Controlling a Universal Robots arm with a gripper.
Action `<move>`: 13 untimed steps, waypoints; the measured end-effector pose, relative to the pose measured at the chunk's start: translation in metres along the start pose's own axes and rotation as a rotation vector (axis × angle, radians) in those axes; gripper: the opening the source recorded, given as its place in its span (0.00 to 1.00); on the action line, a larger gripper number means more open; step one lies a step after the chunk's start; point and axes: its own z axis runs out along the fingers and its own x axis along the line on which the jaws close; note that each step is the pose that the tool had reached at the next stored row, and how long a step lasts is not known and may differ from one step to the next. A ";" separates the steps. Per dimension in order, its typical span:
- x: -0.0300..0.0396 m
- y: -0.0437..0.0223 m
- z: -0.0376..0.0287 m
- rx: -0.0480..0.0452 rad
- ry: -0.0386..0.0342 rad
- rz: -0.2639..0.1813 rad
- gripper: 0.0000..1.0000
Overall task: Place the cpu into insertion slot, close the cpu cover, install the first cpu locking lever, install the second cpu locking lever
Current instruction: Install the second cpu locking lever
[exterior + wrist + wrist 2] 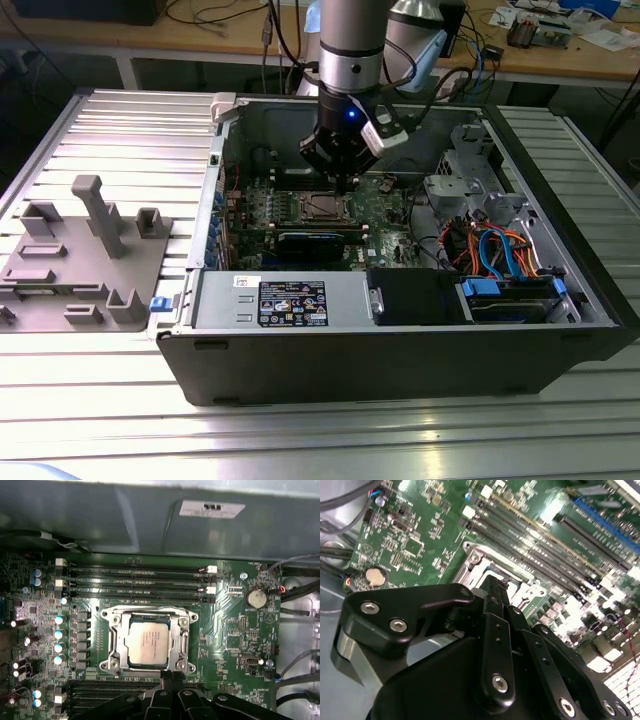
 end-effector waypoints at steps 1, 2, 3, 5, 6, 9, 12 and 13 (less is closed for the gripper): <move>0.0001 -0.0021 0.0001 -0.0001 -0.0001 0.000 0.11; 0.0001 -0.0028 0.0002 -0.0004 -0.0001 0.000 0.11; 0.0002 -0.0036 0.0001 -0.0059 -0.0002 0.000 0.11; 0.0003 -0.0054 0.0002 -0.0471 -0.0017 0.002 0.11; 0.0003 -0.0061 0.0003 -0.0521 -0.0020 0.002 0.11; 0.0008 -0.0094 0.0009 -0.0530 -0.0021 0.002 0.11; 0.0036 -0.0109 0.0012 -0.0532 -0.0021 0.003 0.11; 0.0048 -0.0109 0.0012 -0.0531 -0.0020 0.003 0.11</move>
